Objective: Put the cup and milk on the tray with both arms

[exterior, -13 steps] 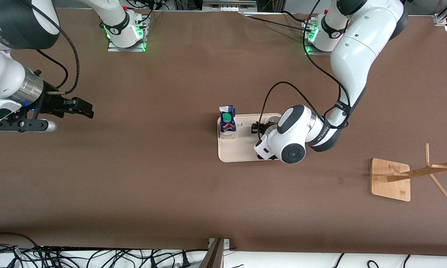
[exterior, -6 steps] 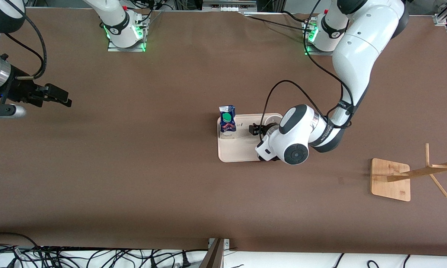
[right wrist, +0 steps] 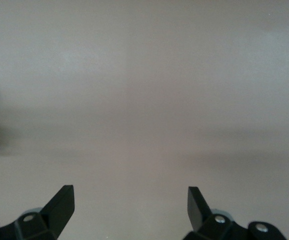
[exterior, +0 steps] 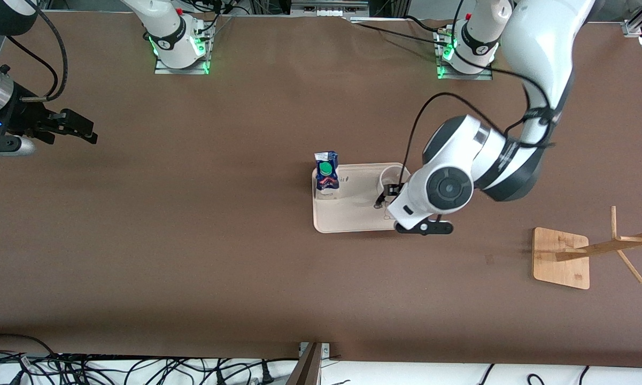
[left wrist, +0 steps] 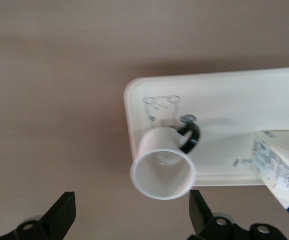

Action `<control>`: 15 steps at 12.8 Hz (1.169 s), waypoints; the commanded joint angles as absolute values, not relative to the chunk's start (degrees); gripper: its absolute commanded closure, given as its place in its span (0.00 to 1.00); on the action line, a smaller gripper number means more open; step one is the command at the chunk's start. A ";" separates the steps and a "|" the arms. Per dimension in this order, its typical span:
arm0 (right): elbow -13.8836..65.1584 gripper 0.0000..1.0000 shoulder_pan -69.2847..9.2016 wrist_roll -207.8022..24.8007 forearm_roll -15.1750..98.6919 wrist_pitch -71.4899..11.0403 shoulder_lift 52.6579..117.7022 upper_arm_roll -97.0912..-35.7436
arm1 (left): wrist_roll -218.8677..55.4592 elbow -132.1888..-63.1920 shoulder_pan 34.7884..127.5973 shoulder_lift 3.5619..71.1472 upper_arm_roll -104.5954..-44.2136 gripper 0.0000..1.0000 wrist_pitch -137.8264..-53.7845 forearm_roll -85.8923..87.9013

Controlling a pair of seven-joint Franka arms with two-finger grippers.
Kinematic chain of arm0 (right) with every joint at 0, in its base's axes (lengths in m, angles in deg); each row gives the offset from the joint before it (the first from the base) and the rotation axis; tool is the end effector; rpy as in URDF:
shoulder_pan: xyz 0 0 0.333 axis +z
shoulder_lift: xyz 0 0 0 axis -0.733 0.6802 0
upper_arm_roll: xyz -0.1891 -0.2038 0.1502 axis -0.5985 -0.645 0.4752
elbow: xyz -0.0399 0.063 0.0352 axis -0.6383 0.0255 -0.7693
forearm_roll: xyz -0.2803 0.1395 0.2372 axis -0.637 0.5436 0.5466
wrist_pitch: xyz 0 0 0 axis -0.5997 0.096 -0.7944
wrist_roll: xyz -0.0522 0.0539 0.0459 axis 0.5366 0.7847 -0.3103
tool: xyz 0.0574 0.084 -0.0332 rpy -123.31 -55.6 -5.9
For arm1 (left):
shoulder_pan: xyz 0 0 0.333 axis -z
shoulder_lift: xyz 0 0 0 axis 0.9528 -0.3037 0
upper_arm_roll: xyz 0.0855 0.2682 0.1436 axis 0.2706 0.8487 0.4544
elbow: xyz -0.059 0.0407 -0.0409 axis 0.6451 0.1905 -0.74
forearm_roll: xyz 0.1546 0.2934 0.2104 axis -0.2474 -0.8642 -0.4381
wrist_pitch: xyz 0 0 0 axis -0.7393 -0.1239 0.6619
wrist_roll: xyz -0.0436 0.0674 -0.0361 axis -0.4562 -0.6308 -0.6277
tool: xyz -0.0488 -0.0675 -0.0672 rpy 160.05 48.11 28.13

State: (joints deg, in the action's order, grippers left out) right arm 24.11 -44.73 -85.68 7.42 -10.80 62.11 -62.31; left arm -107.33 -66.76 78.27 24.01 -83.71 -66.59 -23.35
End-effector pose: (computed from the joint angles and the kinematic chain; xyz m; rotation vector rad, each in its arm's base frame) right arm 0.5612 0.0150 0.5689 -3.0969 0.0006 0.0492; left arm 0.6394 -0.2853 0.3917 -2.9995 -0.0008 0.3844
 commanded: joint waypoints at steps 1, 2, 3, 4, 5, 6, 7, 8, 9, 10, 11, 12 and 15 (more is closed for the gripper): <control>23.30 0.00 -44.95 -85.77 6.32 -11.28 61.80 -60.79 | -105.93 -67.50 78.04 29.03 -83.15 0.00 -65.30 -27.41; 22.95 0.00 -44.86 -85.77 6.32 -11.11 62.15 -60.79 | -105.49 -67.50 76.90 32.70 -83.15 0.00 -65.22 -27.41; 22.86 0.00 -44.85 -85.77 6.32 -11.37 62.24 -60.79 | -103.49 -67.50 74.28 36.22 -83.76 0.00 -65.13 -26.37; 21.81 0.00 -44.85 -85.94 6.32 -11.02 62.59 -60.79 | -100.77 -67.50 72.25 38.95 -83.94 0.00 -64.00 -24.09; 21.10 0.00 -44.85 -85.94 6.32 -10.85 63.20 -60.79 | -98.57 -67.50 70.49 40.81 -83.68 0.00 -61.46 -21.64; 20.84 0.00 -44.85 -85.85 6.32 -10.93 63.21 -60.79 | -96.63 -67.41 68.91 41.09 -84.02 0.00 -60.04 -21.18; 20.83 0.00 -44.94 -85.85 6.49 -11.28 63.21 -60.88 | -94.44 -67.41 68.28 41.87 -83.85 0.00 -59.42 -21.08; 20.40 0.00 -45.29 -86.55 6.32 -11.37 63.21 -61.14 | -92.41 -67.32 67.06 42.58 -83.85 0.00 -58.98 -20.91; 20.13 0.00 -45.21 -86.56 6.41 -10.94 63.47 -61.14 | -89.70 -67.41 65.39 42.76 -83.94 0.00 -58.80 -20.47; 20.30 0.00 -45.03 -86.38 6.15 -10.93 63.47 -61.06 | -86.01 -67.41 64.68 42.76 -83.85 0.00 -57.15 -19.77; 20.13 0.00 -44.94 -86.38 6.14 -11.02 63.47 -60.88 | -83.02 -67.41 64.67 42.76 -83.59 0.00 -55.82 -19.42; 20.13 0.00 -44.68 -86.38 6.14 -11.19 63.47 -60.79 | -82.21 -67.32 64.50 42.76 -83.50 0.00 -55.81 -19.15; 20.13 0.00 -43.28 -85.94 2.65 -11.37 63.47 -60.71 | -82.03 -72.30 65.71 47.92 -75.20 0.00 -59.31 -14.27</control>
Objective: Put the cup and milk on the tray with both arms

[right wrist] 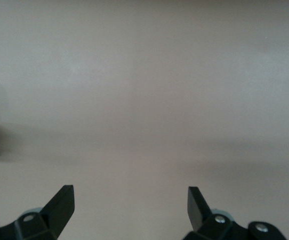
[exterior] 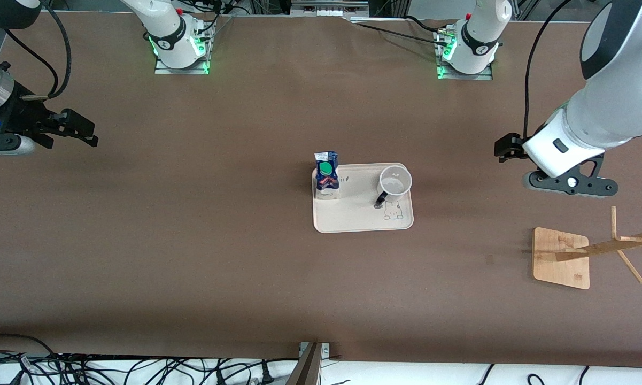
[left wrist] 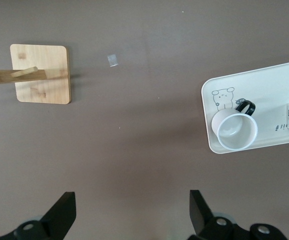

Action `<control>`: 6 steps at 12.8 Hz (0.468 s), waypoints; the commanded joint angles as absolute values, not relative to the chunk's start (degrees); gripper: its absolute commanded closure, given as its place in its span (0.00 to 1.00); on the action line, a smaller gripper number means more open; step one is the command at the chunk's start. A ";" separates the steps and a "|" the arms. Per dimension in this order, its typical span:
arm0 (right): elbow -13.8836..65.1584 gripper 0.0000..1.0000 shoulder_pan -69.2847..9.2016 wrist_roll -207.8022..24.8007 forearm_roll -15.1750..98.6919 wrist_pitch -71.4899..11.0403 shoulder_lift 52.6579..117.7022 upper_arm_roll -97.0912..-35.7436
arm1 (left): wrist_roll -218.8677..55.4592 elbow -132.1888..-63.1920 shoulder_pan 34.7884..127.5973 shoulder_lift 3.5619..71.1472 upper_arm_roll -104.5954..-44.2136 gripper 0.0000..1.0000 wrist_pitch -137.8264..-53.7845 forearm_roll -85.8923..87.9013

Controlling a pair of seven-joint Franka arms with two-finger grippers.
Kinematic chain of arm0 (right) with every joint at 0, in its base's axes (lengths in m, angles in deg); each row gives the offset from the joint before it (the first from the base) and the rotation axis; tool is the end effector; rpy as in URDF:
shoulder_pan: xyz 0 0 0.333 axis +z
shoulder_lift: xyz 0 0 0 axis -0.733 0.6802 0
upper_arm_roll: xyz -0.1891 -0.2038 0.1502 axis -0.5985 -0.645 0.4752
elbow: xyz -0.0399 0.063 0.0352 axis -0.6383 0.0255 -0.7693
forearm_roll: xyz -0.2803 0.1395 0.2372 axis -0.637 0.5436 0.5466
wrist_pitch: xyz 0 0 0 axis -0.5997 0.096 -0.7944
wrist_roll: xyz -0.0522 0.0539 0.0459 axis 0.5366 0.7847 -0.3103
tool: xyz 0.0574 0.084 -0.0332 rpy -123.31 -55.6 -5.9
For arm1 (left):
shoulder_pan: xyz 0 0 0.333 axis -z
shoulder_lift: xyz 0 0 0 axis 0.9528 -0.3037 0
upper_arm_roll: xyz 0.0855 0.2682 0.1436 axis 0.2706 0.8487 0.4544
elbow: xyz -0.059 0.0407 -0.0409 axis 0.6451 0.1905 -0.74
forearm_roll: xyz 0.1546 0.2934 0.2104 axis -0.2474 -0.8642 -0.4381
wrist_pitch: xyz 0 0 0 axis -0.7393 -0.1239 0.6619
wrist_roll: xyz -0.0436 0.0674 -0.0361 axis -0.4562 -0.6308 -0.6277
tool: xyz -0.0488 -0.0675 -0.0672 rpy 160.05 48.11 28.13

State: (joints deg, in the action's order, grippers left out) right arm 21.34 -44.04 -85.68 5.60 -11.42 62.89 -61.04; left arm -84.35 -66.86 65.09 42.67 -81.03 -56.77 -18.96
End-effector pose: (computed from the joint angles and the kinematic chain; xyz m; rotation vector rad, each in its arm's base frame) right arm 0.5684 0.0314 0.5852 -3.1270 -0.0590 -0.0220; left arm 0.6196 -0.1175 0.5831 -3.0490 0.1713 0.2314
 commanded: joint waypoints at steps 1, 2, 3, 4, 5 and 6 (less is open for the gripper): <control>20.13 0.00 -43.19 -85.77 2.45 -11.37 63.47 -60.79 | -81.93 -75.90 68.16 51.17 -69.67 0.00 -62.11 -10.66; 20.13 0.00 -43.27 -85.77 2.80 -11.37 63.47 -60.97 | -81.76 -80.72 69.49 54.42 -66.13 0.00 -64.66 -8.71; 20.13 0.00 -43.36 -85.77 2.98 -11.37 63.56 -61.14 | -81.93 -85.12 70.03 57.84 -64.45 0.00 -66.17 -7.99; 20.22 0.00 -43.53 -85.77 2.98 -11.46 63.56 -61.32 | -81.93 -90.73 70.47 62.14 -63.12 0.00 -68.53 -7.73; 20.22 0.00 -43.62 -85.77 2.98 -11.46 63.65 -61.41 | -81.85 -95.75 71.69 65.23 -61.89 0.00 -72.64 -7.64; 20.22 0.00 -43.71 -85.68 3.07 -11.55 63.65 -61.41 | -81.85 -98.85 73.36 67.35 -59.44 0.00 -73.99 -7.55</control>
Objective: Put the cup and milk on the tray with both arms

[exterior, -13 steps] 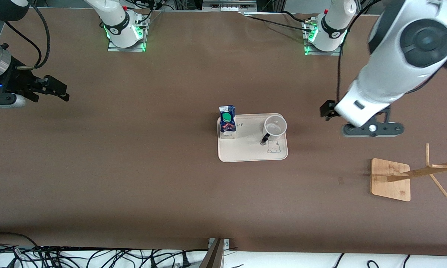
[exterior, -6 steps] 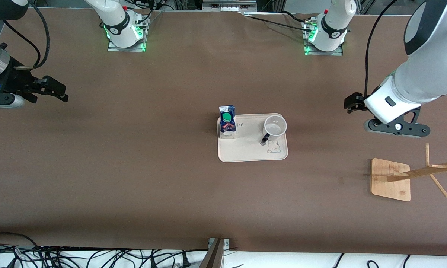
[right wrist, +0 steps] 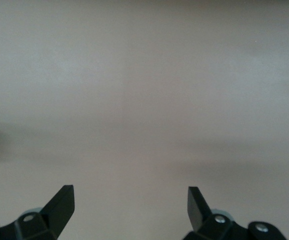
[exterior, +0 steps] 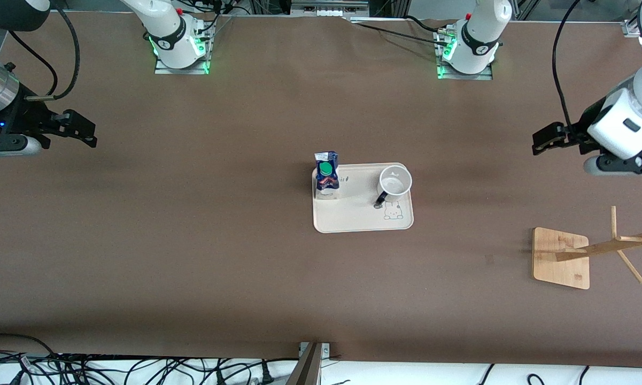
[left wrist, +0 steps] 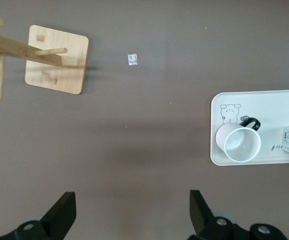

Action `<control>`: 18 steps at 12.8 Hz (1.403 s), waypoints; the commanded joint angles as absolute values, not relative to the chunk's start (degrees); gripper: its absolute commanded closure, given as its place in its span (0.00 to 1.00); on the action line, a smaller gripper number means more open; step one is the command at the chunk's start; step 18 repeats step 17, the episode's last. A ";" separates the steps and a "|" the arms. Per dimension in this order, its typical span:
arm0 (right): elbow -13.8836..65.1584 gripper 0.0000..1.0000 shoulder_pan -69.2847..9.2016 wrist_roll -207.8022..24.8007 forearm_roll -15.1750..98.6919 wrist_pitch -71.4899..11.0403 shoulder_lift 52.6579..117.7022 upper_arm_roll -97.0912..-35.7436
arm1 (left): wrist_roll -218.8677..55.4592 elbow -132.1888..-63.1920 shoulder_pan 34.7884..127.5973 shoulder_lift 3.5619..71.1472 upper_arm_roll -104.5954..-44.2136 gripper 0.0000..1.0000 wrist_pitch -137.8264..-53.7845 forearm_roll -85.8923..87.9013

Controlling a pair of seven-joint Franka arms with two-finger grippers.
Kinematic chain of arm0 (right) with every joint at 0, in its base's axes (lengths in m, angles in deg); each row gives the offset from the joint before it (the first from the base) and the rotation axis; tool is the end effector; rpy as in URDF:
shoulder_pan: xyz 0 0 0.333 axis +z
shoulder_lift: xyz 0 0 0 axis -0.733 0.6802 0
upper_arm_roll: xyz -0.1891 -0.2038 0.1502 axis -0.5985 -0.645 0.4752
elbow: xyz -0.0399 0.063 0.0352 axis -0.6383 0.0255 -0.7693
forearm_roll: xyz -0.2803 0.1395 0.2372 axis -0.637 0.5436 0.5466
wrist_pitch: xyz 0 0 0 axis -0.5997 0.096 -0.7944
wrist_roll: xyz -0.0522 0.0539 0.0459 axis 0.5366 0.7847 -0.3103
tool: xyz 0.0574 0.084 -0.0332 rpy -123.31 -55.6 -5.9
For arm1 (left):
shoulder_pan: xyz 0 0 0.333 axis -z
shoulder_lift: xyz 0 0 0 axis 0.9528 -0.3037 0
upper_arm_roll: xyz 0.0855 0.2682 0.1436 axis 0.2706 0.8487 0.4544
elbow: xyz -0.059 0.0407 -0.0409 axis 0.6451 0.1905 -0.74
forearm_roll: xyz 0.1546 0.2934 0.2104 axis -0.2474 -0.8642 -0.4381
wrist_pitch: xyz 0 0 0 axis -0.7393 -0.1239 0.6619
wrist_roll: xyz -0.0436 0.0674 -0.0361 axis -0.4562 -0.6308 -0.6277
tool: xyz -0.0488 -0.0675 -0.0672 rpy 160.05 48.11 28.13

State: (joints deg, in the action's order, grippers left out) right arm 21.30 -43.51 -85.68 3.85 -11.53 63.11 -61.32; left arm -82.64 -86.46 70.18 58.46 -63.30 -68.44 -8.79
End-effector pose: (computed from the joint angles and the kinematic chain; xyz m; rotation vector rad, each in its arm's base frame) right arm 0.5697 0.0311 0.5835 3.1242 0.0709 0.0217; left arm 0.5745 -0.0458 0.5934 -3.1293 -0.0651 0.0879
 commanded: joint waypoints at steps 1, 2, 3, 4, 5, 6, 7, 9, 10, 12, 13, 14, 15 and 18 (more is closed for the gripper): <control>20.22 0.00 -43.71 -85.68 3.07 -11.63 63.65 -61.41 | -81.85 -99.14 74.07 67.54 -58.90 0.00 -73.83 -7.55; 20.13 0.00 -43.71 -85.68 3.07 -11.81 63.74 -61.41 | -81.76 -99.05 74.25 67.55 -58.89 0.00 -73.83 -7.63; 20.13 0.00 -43.71 -85.68 2.98 -12.25 63.82 -61.41 | -81.76 -98.97 75.04 67.55 -58.80 0.00 -73.83 -8.16; 20.13 0.00 -43.71 -85.68 3.07 -12.69 63.91 -61.41 | -81.67 -98.70 76.09 67.29 -58.19 0.00 -73.83 -8.34; 20.13 0.00 -43.71 -85.68 3.07 -12.69 63.91 -61.41 | -81.67 -98.53 77.93 67.11 -56.36 0.00 -73.91 -8.43; 20.13 0.00 -43.71 -85.68 2.98 -12.60 63.91 -61.41 | -81.76 -98.26 80.47 66.50 -54.17 0.00 -74.00 -8.69; 20.13 0.00 -43.71 -85.68 2.98 -12.52 63.91 -61.41 | -80.28 -95.13 81.01 64.14 -53.01 0.00 -73.92 -8.43; 20.13 0.00 -43.71 -85.68 2.98 -12.51 63.91 -61.41 | -80.26 -93.16 80.50 62.98 -53.09 0.00 -73.74 -8.25; 20.13 0.00 -43.71 -85.68 3.07 -12.43 63.91 -61.41 | -80.35 -93.16 80.41 62.98 -53.18 0.00 -73.65 -8.08; 20.13 0.00 -43.62 -85.68 2.98 -12.34 63.83 -61.32 | -80.44 -93.16 79.27 62.98 -53.44 0.00 -73.39 -7.72; 20.13 0.00 -43.62 -85.68 2.98 -12.34 63.83 -61.32 | -80.53 -93.25 79.09 62.98 -53.70 0.00 -73.30 -7.72; 20.13 0.00 -43.62 -85.68 3.07 -12.34 63.91 -61.32 | -80.79 -93.16 78.91 63.06 -54.66 0.00 -73.30 -7.72; 20.13 0.00 -43.54 -85.68 2.98 -12.34 63.83 -61.32 | -81.57 -93.25 78.39 63.15 -54.85 0.00 -72.87 -7.72; 20.13 0.00 -43.54 -85.68 2.98 -12.43 63.83 -61.32 | -81.85 -93.25 78.38 63.41 -56.16 0.00 -70.50 -7.72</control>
